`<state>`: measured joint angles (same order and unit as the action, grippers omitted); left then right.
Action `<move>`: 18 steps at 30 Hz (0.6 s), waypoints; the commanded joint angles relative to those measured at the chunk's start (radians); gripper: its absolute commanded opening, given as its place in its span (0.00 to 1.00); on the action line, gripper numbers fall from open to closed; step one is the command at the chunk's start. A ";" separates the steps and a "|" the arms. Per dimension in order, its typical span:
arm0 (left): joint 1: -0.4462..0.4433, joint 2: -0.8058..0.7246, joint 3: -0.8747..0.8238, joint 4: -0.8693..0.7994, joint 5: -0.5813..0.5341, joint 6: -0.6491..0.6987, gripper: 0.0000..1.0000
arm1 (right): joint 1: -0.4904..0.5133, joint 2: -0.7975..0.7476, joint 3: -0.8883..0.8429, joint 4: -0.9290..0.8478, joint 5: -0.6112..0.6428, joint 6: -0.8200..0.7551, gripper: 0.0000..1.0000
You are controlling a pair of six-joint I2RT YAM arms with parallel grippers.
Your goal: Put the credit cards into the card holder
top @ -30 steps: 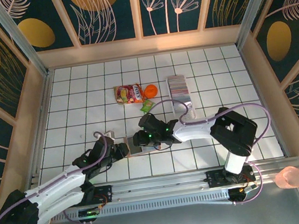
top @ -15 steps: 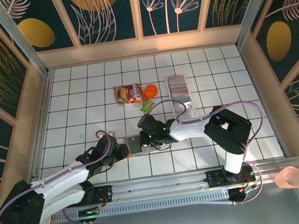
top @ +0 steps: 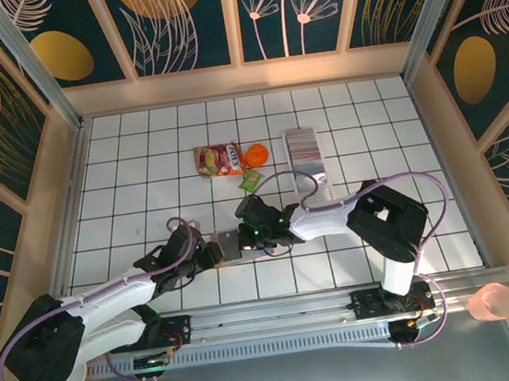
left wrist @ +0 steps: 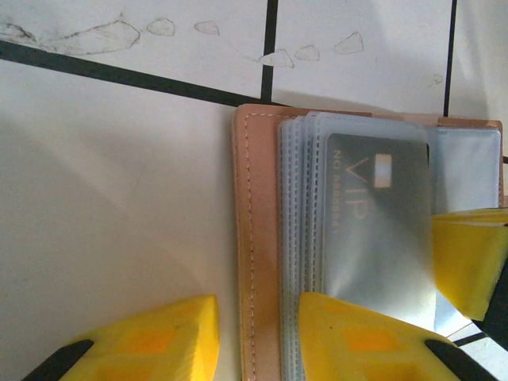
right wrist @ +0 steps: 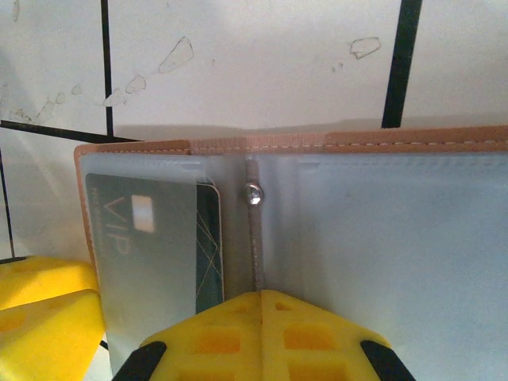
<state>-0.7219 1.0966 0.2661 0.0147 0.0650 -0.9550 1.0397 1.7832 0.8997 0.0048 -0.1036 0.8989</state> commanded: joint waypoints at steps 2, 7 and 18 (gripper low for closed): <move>-0.013 0.048 0.014 0.163 0.146 -0.029 0.32 | -0.002 0.020 -0.044 -0.004 0.002 0.018 0.00; -0.012 0.001 0.001 0.192 0.153 -0.050 0.32 | -0.003 0.020 -0.051 0.005 0.001 0.021 0.00; -0.012 -0.070 -0.030 0.257 0.169 -0.086 0.31 | -0.004 0.022 -0.058 0.015 -0.004 0.028 0.00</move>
<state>-0.7193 1.0588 0.2276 0.0860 0.1284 -1.0115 1.0290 1.7760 0.8742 0.0444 -0.1051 0.9077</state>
